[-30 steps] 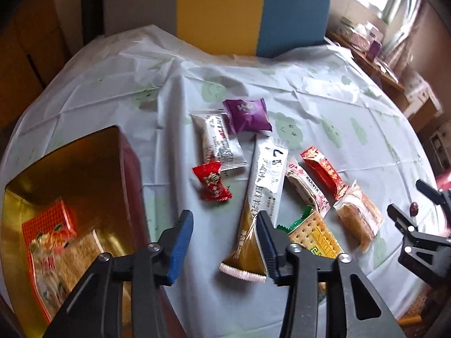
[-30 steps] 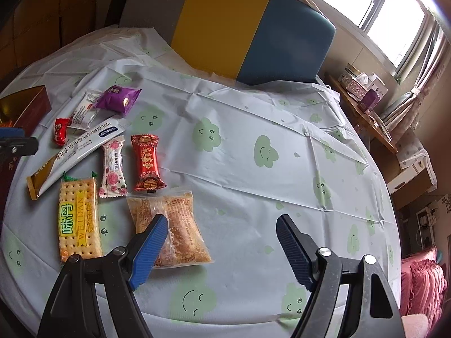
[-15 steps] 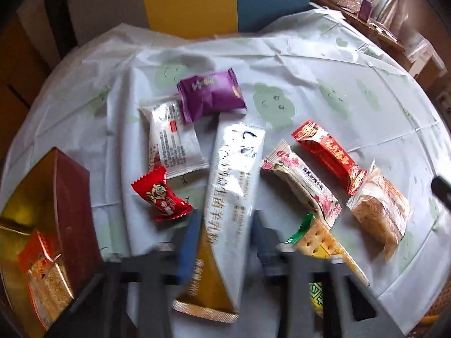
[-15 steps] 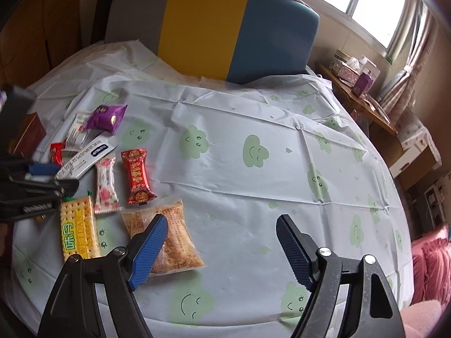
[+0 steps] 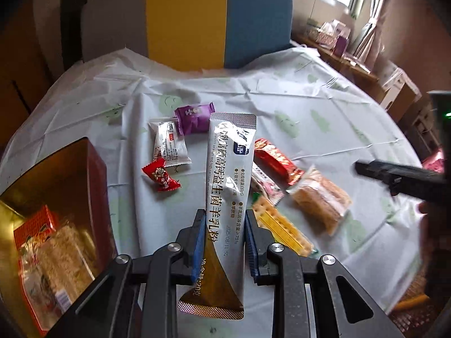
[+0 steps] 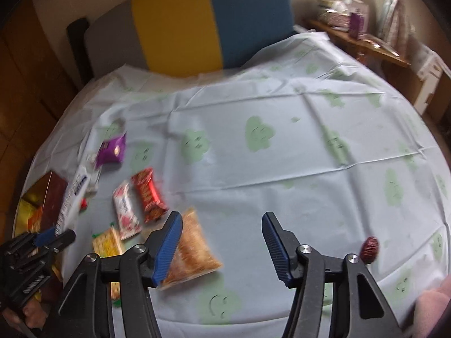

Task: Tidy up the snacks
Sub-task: 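Place the stick packet in the tray with the left gripper while the right gripper grasps the floss pastry bag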

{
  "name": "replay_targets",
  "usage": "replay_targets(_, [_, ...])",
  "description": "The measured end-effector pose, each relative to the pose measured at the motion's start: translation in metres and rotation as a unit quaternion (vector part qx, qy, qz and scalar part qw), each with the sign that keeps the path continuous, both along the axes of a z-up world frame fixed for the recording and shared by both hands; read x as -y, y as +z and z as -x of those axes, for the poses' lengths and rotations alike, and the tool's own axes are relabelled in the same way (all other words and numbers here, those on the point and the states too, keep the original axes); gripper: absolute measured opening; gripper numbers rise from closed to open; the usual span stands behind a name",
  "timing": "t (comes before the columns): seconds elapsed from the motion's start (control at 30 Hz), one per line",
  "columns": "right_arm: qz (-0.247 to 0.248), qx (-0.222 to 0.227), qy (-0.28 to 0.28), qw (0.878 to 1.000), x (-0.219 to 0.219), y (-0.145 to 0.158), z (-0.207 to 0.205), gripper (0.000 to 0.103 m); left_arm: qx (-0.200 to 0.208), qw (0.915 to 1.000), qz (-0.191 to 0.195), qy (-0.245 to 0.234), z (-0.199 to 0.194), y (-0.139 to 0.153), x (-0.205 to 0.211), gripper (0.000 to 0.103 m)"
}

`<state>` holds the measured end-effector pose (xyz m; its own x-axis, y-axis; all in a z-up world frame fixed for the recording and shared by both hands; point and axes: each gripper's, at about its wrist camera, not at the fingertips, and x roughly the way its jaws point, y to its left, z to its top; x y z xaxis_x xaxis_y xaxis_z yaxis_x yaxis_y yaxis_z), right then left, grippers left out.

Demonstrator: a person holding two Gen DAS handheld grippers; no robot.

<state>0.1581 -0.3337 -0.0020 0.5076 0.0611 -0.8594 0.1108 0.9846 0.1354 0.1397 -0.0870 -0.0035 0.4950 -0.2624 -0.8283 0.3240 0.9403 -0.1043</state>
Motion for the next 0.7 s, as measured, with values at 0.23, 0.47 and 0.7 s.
replay_targets(0.23, [0.018, -0.043, 0.083, 0.996, -0.035, -0.023, -0.006, 0.076, 0.012, 0.9995, 0.028, 0.01, 0.017, 0.013, -0.016, 0.026])
replay_targets(0.47, [0.059, -0.058, 0.125, 0.989, -0.053, -0.038, -0.007, 0.077, 0.015, 0.992, 0.083, 0.094, 0.016, 0.033, -0.082, 0.026])
replay_targets(0.7, [0.103, -0.081, 0.14, 0.981, -0.065, -0.055, -0.009, 0.077, 0.003, 0.9641, 0.111, 0.241, -0.006, 0.036, -0.174, 0.026])
